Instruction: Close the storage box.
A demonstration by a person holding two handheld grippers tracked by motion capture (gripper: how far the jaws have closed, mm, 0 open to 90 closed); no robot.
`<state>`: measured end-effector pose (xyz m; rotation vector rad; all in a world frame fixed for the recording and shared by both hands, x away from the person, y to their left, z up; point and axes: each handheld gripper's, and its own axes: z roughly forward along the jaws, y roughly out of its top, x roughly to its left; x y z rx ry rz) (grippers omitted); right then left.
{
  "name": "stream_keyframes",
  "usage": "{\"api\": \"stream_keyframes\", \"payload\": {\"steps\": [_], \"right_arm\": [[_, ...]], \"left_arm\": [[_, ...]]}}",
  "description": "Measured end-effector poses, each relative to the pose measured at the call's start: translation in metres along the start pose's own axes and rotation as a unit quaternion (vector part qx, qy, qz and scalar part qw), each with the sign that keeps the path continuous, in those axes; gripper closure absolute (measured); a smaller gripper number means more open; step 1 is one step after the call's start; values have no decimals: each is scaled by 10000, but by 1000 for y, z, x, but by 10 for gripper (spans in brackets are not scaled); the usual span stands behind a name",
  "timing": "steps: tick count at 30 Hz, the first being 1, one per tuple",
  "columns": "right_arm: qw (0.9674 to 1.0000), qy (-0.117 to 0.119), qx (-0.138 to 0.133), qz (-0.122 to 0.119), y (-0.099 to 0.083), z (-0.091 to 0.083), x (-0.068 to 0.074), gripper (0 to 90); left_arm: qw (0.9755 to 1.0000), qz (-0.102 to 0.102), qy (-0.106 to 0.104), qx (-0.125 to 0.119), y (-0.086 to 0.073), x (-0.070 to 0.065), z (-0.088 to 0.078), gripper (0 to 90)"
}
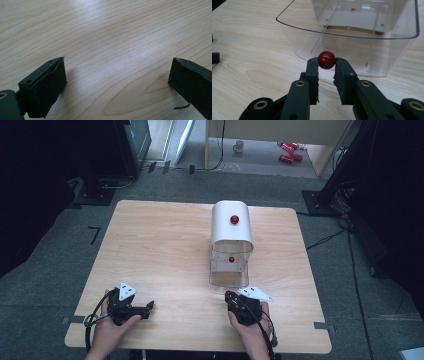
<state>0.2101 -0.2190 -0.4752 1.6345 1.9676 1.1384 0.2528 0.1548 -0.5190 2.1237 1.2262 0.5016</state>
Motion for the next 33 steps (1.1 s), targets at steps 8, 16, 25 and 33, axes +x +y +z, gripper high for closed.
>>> {"api": "stream_keyframes", "payload": {"steps": [8,16,25,33], "right_arm": [[10000,-68,-68,-22,14,8,-4,749],[9998,-133,-128,-2,28,17,-8,750],[9996,-215,-155,12,39,30,-14,750],[9994,-299,-178,-28,46,41,-17,750]], "left_arm": [[10000,4,-3,0,0,0,0,13],[10000,12,-12,-1,0,0,0,13],[10000,19,-18,-1,0,0,0,13],[10000,18,-23,-6,0,0,0,13]]}}
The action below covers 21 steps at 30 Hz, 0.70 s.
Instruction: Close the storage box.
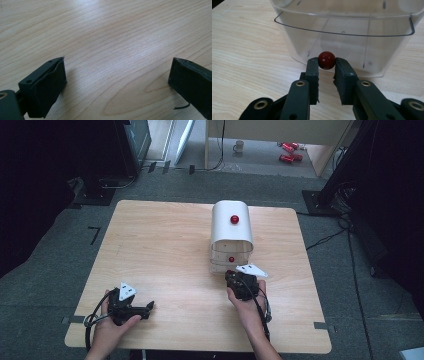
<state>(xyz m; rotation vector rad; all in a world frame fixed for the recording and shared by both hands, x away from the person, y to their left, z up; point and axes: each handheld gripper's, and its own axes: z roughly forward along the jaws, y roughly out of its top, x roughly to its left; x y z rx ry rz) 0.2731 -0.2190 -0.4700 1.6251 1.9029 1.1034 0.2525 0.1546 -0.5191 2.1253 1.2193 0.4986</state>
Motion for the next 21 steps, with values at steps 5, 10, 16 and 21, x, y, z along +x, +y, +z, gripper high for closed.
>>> {"api": "stream_keyframes", "payload": {"steps": [5,10,16,21], "right_arm": [[10000,-43,-17,-16,3,5,-1,751],[10000,-71,-2,-61,5,8,-1,750],[9999,-96,2,-44,5,11,0,749],[9998,122,153,-92,3,11,-4,673]], "left_arm": [[10000,-6,-4,-1,0,0,0,13],[10000,28,-20,8,0,0,0,13],[10000,35,-17,8,0,0,0,13],[10000,20,-4,15,0,-1,-1,13]]}}
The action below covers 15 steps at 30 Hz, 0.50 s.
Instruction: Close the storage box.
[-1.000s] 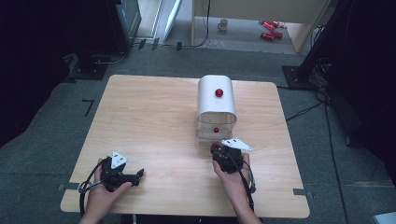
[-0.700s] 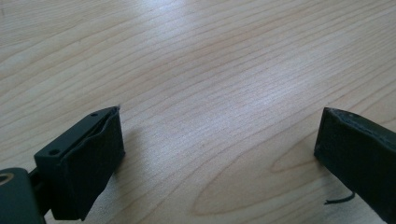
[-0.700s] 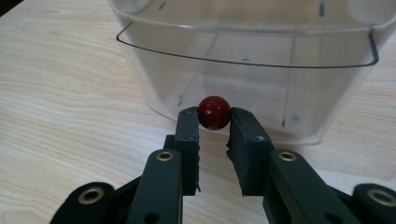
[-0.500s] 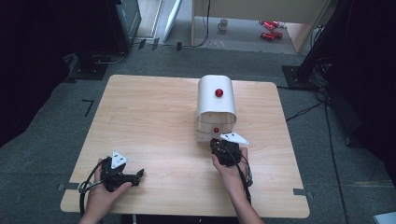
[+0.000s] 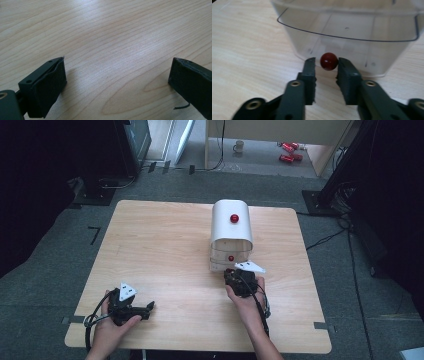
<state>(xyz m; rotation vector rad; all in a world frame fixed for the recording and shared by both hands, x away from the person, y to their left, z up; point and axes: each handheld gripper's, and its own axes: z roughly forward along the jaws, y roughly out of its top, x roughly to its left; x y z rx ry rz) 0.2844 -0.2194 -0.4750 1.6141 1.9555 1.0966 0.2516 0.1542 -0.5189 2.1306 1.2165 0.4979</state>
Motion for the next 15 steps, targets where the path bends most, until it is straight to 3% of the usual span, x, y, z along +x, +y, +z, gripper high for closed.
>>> {"api": "stream_keyframes", "payload": {"steps": [10,15], "right_arm": [[9987,430,-69,-261,-10,-24,-6,378],[9986,394,-132,-342,-14,-38,-12,301]], "left_arm": [[10000,-10,6,-6,0,0,0,13],[10000,-5,6,-1,0,0,0,13]]}}
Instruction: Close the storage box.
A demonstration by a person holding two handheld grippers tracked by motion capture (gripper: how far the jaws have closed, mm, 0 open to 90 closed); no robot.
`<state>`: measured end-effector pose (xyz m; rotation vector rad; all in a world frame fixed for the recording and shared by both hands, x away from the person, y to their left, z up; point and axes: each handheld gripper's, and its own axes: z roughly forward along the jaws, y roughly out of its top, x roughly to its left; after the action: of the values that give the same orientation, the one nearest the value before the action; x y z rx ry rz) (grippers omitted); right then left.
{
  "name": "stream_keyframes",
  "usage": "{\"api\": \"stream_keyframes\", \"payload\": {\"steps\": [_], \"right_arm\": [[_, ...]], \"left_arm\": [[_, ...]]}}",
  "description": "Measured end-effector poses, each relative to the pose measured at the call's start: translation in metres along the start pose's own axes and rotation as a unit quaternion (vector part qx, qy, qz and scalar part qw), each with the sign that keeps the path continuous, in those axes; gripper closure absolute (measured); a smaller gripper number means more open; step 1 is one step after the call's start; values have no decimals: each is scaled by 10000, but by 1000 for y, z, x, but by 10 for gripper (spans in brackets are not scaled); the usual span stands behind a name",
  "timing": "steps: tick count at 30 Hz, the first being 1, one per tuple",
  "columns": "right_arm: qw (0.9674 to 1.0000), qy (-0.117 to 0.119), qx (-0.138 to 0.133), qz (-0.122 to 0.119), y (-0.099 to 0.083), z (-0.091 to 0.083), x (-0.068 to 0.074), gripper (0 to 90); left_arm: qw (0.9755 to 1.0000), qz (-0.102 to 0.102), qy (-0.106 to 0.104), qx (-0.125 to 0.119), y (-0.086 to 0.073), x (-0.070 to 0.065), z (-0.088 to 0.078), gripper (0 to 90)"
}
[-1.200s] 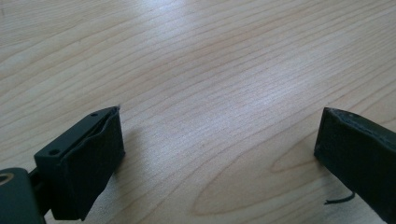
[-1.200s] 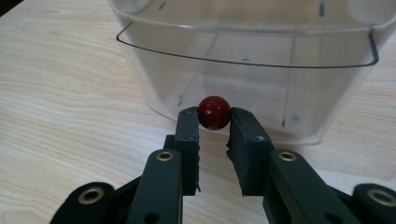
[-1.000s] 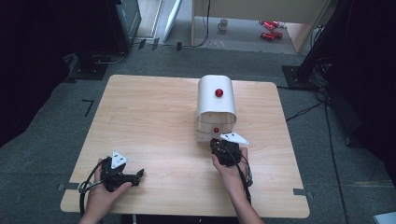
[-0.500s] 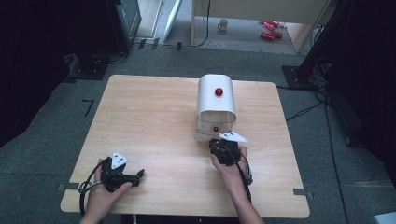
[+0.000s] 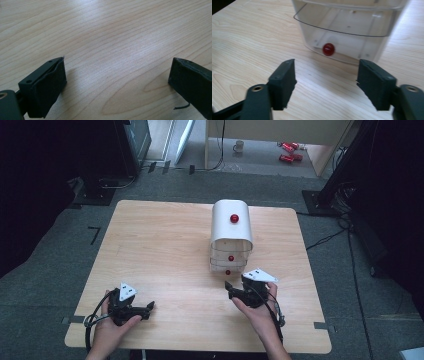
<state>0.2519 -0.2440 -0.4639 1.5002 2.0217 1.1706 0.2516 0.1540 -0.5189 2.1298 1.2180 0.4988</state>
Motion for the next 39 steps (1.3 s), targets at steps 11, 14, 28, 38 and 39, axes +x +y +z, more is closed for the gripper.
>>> {"api": "stream_keyframes", "payload": {"steps": [11,14,28,38,39], "right_arm": [[9991,-311,-303,-15,-7,-38,-33,119],[9987,-427,-276,-89,-12,-45,-42,55],[9934,-1142,51,-73,-58,-58,-83,0],[9906,-1299,386,172,-86,-56,-109,0],[9904,-1303,435,174,-88,-55,-110,0]], "left_arm": [[10000,-3,-1,-7,0,0,0,13],[10000,-3,-1,-6,0,0,0,13],[10000,-7,-5,-6,0,0,0,13],[10000,-8,-4,-7,0,0,0,13],[10000,-8,-5,-6,0,0,0,13]]}}
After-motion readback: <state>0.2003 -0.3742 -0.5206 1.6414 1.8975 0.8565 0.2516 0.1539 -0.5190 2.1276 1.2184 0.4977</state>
